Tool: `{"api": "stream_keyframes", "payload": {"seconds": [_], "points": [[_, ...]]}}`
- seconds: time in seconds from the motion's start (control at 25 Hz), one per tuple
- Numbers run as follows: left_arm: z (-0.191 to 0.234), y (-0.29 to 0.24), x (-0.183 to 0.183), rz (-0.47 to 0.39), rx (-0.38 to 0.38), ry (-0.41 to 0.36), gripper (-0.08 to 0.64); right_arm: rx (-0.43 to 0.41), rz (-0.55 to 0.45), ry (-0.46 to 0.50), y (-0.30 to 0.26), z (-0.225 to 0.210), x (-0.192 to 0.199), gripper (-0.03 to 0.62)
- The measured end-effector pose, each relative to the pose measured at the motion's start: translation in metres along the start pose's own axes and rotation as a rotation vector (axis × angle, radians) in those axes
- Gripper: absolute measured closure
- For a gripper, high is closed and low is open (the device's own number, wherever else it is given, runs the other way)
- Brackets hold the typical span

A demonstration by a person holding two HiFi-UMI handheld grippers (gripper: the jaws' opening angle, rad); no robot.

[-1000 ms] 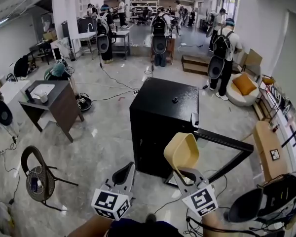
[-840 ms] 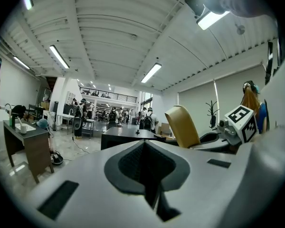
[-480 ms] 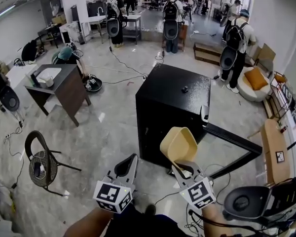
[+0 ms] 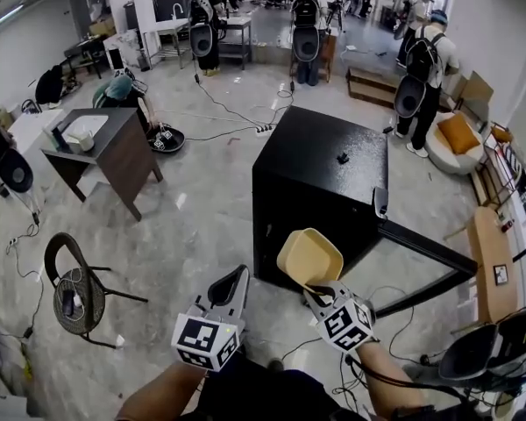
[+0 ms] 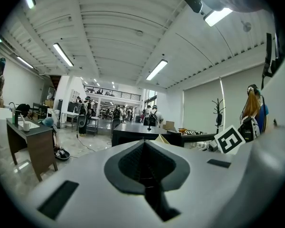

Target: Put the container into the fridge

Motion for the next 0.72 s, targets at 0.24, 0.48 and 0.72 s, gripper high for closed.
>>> {"api": "stream_keyframes", "payload": {"seconds": [0.24,0.48,0.72], "points": [[0.021,-0.015,0.003,0.012,0.006,0.004,0.552,-0.025,0.073,0.010,-0.040,-0.012,0.011,0.575],[0.037,-0.028,0.011,0.026,0.015,-0.004,0.552,-0.079,0.195,0.027,-0.087,-0.030,0.031,0.575],[0.055,-0.035,0.019,0.036,0.012,0.032,0.552,-0.090,0.286,0.009,-0.131,-0.056,0.055,0.575]]}}
Point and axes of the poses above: the fingertips, and each gripper's own axes: y backward along the fingers, z to its left, x out of its underside, the point moved 7 cm from there along y, backward along the fingers, and after that the axes turned 7 degrees about -y, right-handed, at the moved point
